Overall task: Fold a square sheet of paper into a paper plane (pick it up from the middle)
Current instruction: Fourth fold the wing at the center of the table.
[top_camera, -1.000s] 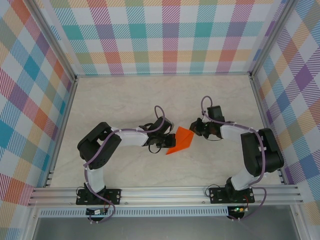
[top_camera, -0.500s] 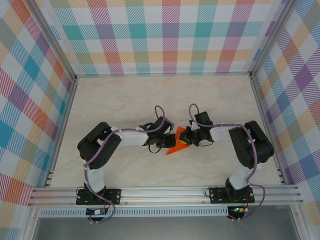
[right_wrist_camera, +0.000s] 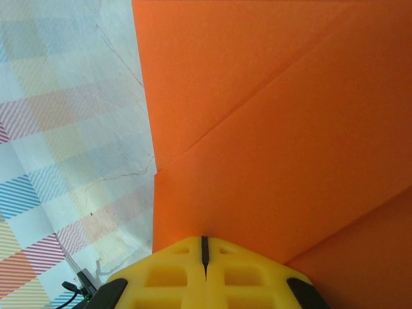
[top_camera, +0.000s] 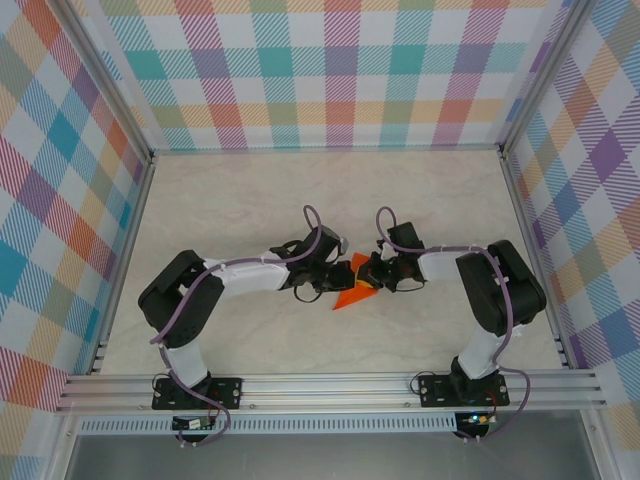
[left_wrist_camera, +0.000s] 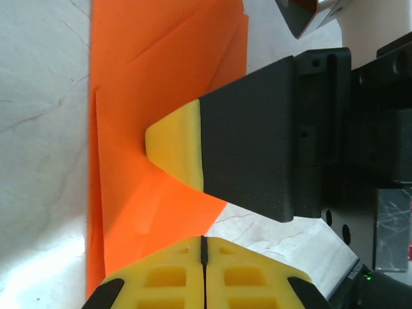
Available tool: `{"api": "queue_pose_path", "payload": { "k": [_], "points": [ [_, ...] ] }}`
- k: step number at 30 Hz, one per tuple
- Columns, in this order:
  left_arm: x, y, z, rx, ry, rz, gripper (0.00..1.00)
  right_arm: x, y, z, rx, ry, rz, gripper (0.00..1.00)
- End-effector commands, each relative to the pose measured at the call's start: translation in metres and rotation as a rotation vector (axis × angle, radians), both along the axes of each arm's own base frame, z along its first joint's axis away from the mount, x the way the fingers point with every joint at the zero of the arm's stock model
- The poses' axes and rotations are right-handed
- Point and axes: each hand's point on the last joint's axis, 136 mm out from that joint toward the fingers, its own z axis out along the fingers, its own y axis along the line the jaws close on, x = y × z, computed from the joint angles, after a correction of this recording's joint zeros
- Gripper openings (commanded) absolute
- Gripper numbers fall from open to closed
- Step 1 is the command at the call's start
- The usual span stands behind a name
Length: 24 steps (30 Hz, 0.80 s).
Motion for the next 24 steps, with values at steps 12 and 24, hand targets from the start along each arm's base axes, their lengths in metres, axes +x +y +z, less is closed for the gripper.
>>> {"api": "queue_pose_path", "payload": {
  "k": [12, 24],
  "points": [
    [-0.033, 0.032, -0.046, 0.085, 0.194, 0.088, 0.06, -0.021, -0.029, -0.048, -0.19, 0.153, -0.063, 0.04],
    [-0.038, 0.042, -0.068, 0.127, 0.225, 0.116, 0.05, -0.023, -0.029, -0.052, -0.198, 0.167, -0.061, 0.04]
  ]
}}
